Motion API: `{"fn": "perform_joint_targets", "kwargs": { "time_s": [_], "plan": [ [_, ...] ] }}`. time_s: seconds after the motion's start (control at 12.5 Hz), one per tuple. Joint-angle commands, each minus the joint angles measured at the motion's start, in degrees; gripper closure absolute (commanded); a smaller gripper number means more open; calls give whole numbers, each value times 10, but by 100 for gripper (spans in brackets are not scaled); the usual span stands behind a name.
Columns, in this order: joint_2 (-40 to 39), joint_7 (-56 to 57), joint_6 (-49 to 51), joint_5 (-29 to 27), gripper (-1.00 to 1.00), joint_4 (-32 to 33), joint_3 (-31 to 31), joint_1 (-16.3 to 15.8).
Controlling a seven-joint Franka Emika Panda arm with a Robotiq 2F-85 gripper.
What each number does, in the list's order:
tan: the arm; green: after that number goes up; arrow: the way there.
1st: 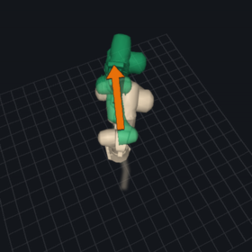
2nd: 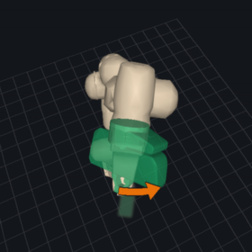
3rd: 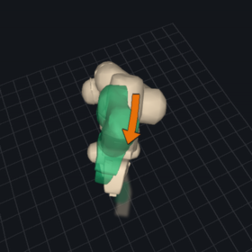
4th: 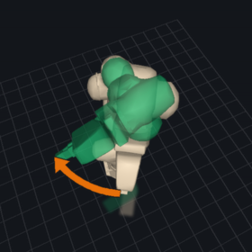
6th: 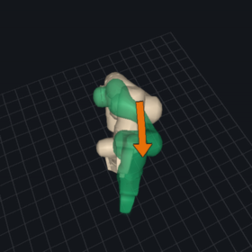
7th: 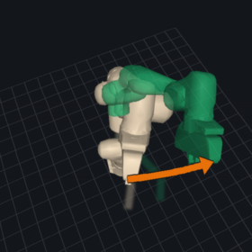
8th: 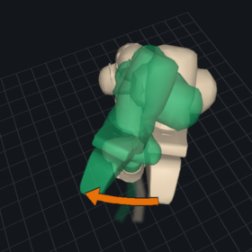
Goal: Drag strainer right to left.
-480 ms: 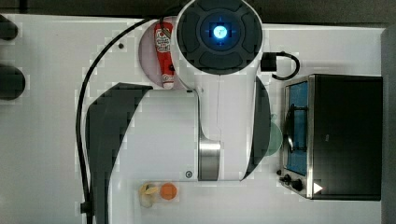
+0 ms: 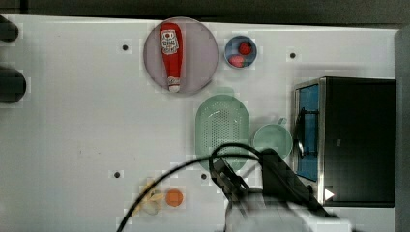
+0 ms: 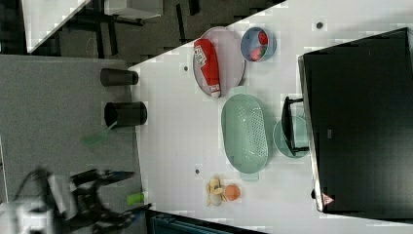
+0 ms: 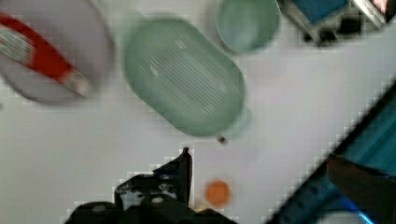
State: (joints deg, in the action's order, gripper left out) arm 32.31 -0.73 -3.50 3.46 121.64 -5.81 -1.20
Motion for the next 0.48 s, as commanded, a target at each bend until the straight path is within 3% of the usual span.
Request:
{"fn": "perform_joint_targets", "kwargs": {
  "time_s": [0.08, 0.48],
  "plan": [
    [-52, -27, -20, -10, -100, 13, 17, 0],
    [-171, -83, -124, -10, -100, 40, 18, 0]
  ]
}}
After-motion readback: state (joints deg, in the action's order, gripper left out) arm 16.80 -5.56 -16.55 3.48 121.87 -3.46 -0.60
